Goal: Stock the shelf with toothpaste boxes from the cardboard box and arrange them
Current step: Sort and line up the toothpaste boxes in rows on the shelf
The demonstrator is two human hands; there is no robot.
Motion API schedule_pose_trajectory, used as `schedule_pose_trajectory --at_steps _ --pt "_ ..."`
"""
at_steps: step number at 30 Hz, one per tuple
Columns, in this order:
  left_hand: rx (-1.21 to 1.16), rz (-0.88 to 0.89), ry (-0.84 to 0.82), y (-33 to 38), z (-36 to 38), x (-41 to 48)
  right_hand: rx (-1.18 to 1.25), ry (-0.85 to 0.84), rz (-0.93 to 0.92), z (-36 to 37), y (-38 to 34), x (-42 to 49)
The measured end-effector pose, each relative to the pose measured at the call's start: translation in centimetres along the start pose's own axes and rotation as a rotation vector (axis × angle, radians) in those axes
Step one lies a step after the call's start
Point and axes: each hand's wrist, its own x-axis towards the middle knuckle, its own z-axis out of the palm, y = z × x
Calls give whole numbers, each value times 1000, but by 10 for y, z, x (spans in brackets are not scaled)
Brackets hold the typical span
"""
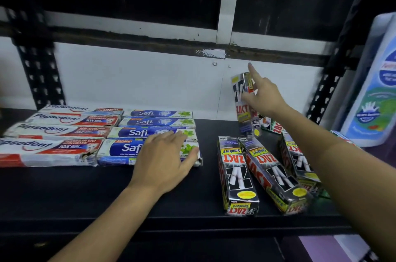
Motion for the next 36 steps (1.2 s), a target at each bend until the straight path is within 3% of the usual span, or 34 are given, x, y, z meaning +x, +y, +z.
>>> schedule_pose_trajectory --at_steps 5,8,10,14,21,28,36 --pt "-6 -5 4 0 1 -1 312 80 57 1 -4 -11" --pt "-12 -1 -3 -1 1 -1 609 76 223 8 0 -23" --pt "-16 -2 -5 -1 1 0 683 102 346 13 9 -28" --pt "-10 -4 6 -2 3 1 322 -5 443 26 30 -42" --pt "-36 -1 19 -2 3 1 -116 -202 252 31 38 -41" --pt "-38 -4 15 -2 3 1 -231 -438 -103 37 17 -32" --pt "-30 -12 1 0 2 0 -325 -373 -51 47 11 -14"
